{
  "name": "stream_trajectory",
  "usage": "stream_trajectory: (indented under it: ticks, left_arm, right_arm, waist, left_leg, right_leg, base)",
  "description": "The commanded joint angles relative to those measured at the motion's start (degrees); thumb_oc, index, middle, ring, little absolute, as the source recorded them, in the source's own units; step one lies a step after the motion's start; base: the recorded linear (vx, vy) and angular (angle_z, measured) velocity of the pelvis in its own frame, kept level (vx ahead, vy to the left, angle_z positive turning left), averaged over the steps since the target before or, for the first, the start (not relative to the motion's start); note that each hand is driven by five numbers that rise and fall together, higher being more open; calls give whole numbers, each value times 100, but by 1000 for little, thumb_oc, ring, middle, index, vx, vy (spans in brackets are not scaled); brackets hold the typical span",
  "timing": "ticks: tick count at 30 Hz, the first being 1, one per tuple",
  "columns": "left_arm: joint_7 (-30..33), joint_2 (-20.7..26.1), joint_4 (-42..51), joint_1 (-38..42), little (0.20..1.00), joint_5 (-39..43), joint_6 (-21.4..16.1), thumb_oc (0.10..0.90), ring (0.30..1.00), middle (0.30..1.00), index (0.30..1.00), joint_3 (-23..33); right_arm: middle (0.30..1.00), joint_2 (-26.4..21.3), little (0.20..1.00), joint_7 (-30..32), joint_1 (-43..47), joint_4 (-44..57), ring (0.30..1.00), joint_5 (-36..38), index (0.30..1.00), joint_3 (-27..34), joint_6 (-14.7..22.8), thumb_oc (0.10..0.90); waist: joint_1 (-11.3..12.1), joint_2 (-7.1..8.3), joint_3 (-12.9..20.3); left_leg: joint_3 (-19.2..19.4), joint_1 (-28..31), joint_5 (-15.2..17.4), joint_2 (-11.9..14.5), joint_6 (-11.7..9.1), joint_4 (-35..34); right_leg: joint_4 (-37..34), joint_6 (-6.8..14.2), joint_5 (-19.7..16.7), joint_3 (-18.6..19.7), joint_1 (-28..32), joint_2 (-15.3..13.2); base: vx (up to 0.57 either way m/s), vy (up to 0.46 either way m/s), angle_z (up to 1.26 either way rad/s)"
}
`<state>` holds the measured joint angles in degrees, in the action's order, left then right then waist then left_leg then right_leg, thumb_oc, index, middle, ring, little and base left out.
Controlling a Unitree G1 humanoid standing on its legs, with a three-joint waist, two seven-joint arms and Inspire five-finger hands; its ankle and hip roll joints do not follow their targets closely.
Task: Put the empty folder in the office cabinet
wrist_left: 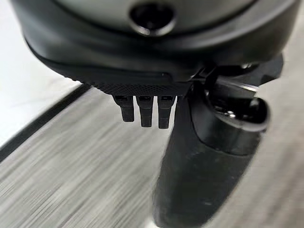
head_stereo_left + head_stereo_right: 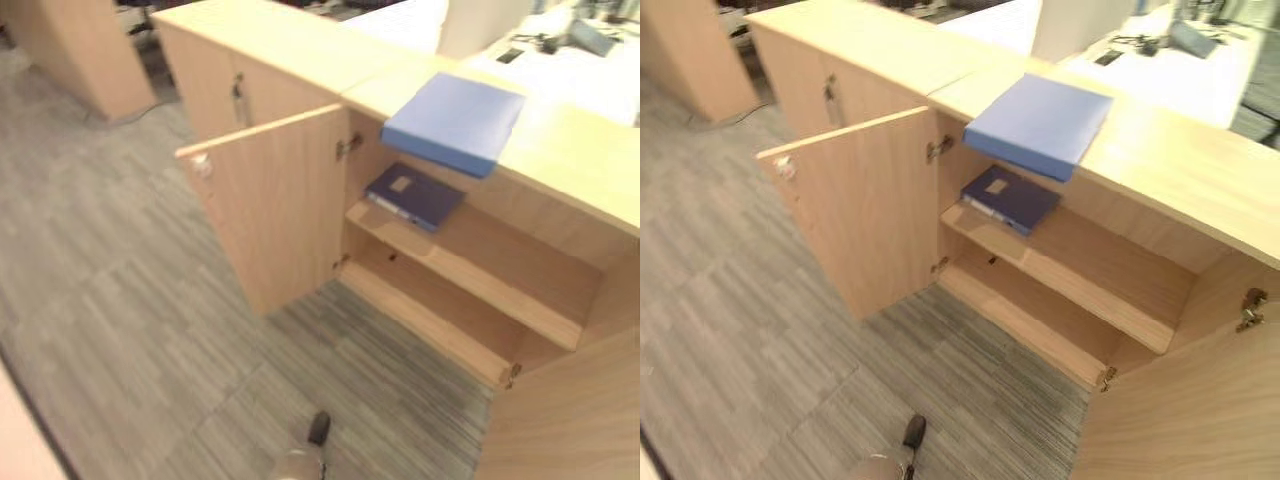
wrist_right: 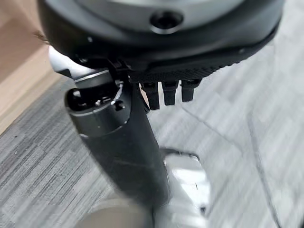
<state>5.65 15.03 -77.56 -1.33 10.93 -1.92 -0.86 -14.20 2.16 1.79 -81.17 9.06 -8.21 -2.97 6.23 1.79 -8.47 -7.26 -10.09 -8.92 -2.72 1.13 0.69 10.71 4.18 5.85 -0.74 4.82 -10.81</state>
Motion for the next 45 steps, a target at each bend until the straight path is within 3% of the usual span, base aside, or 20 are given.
stream_trajectory:
  ticks: [1,3,4,6,7,9,10,13,15,17,18,23,28,38,41,43,44,45]
  left_arm:
    - [58,206,-119,-197,900,-210,65,800,900,900,900,-64]
    - [57,217,-117,-200,900,-241,79,800,900,900,900,-85]
    - [52,262,-72,-183,900,-241,107,800,900,900,900,-73]
    - [33,279,-13,-183,900,-252,128,800,900,900,900,-56]
    - [32,282,-11,-189,900,-253,130,800,900,900,900,-54]
    - [27,295,37,-186,900,-228,142,800,900,900,900,-43]
    - [25,285,63,-176,900,-215,143,800,900,900,900,-42]
    - [17,257,75,-164,900,-209,154,800,900,900,900,-52]
    - [-2,202,68,-158,900,-240,146,800,900,900,900,-90]
    - [-14,121,74,-121,900,-323,136,800,900,900,900,-189]
    - [-49,82,84,-82,900,-350,125,800,900,900,900,-239]
    - [-33,95,131,3,900,-646,105,800,900,900,900,-437]
    - [-65,16,110,37,900,-858,114,800,900,900,900,-673]
    - [-70,-76,288,200,900,-724,73,800,900,900,900,-891]
    - [-96,-77,300,225,900,-771,51,800,900,900,900,-958]
    - [-123,-92,340,196,900,-759,33,800,900,900,900,-966]
    - [-123,-89,340,198,900,-759,34,800,900,900,900,-966]
    - [-109,-66,429,163,900,-688,15,800,900,900,900,-941]
  right_arm:
    - [900,-273,900,29,162,264,900,22,900,47,29,800]
    - [900,-281,900,35,165,342,900,46,900,70,39,800]
    - [900,-250,900,70,176,417,900,81,900,104,53,800]
    - [900,-222,900,67,172,424,900,58,900,67,46,800]
    - [900,-220,900,68,167,427,900,57,900,63,45,800]
    - [900,-187,900,58,189,433,900,34,900,7,29,800]
    - [900,-156,900,56,219,465,900,24,900,-44,39,800]
    - [900,-147,900,63,253,489,900,23,900,-86,37,800]
    - [900,-153,900,79,274,497,900,20,900,-134,50,800]
    - [900,-162,900,115,269,460,900,40,900,-153,52,800]
    - [900,-162,900,138,282,404,900,46,900,-117,42,800]
    - [900,-145,900,129,267,266,900,8,900,-132,6,800]
    - [900,-226,900,133,296,104,900,-159,900,-170,-8,800]
    - [900,-408,900,201,321,52,900,-31,900,-24,-6,800]
    - [900,-424,900,197,278,-45,900,-42,900,12,0,800]
    - [900,-442,900,195,267,-127,900,-36,900,22,0,800]
    - [900,-439,900,195,269,-128,900,-36,900,22,0,800]
    - [900,-362,900,286,255,-55,900,-71,900,-49,83,800]
  waist:
    - [76,-198,123]
    - [49,-217,138]
    - [29,-261,132]
    - [37,-302,110]
    - [47,-290,86]
    - [20,-328,28]
    - [23,-376,-56]
    - [1,-415,-131]
    - [-66,-443,-192]
    - [-186,-442,-306]
    - [-266,-407,-370]
    - [-346,-358,-386]
    - [-376,-407,-210]
    - [-433,-359,-3]
    - [-445,-290,23]
    - [-402,-241,-66]
    - [-418,-231,-46]
    - [-355,-190,-129]
  left_leg:
    - [-180,-64,568,-26,33,90]
    - [-88,13,666,-82,94,107]
    - [116,137,868,-177,210,208]
    - [265,309,1115,-219,267,306]
    - [278,342,1164,-228,266,330]
    - [410,503,1263,-220,331,369]
    - [554,557,1255,-190,349,349]
    - [621,717,1240,-139,330,218]
    - [627,928,1204,-117,303,28]
    - [547,1204,1196,-159,281,-140]
    - [495,1218,1107,-229,279,-181]
    - [344,1337,1100,-334,268,-314]
    - [358,1470,1142,-258,263,-528]
    - [258,1677,1633,109,51,-105]
    - [382,1469,1732,187,-150,514]
    - [531,1148,1517,211,-306,1457]
    - [517,1115,1501,198,-303,1459]
    - [535,870,1348,204,-324,2042]
  right_leg:
    - [447,277,-805,-462,-436,-346]
    - [585,267,-943,-621,-465,-488]
    - [918,199,-1224,-1103,-505,-843]
    - [1210,208,-1142,-1502,-460,-1010]
    - [1250,226,-1106,-1477,-445,-1025]
    - [1465,141,-887,-1630,-647,-863]
    - [1323,152,-696,-1977,-818,-729]
    - [1135,167,-549,-2161,-996,-484]
    - [847,166,-471,-2152,-1211,-180]
    - [281,221,-654,-1983,-1505,117]
    - [-190,230,-968,-1899,-1681,195]
    - [-651,271,-1077,-1572,-1606,396]
    - [-385,138,-850,-1486,-1523,480]
    - [-274,-135,-299,-1568,-1091,704]
    - [-390,-245,-168,-1597,-891,736]
    - [-544,-343,-130,-1573,-614,796]
    - [-552,-340,-141,-1588,-634,784]
    - [-604,-403,-129,-1570,-507,815]
  base:
    - [273,456,-88]
    - [177,301,-63]
    - [235,322,-48]
    - [220,290,-40]
    - [109,169,-22]
    - [121,187,-27]
    - [107,161,-61]
    - [48,34,-46]
    - [119,8,-22]
    - [173,-36,-16]
    - [91,-47,23]
    - [117,-56,8]
    - [184,-72,19]
    - [196,-136,25]
    - [118,-117,13]
    - [64,-93,21]
    - [27,-89,20]
    - [-12,-117,12]
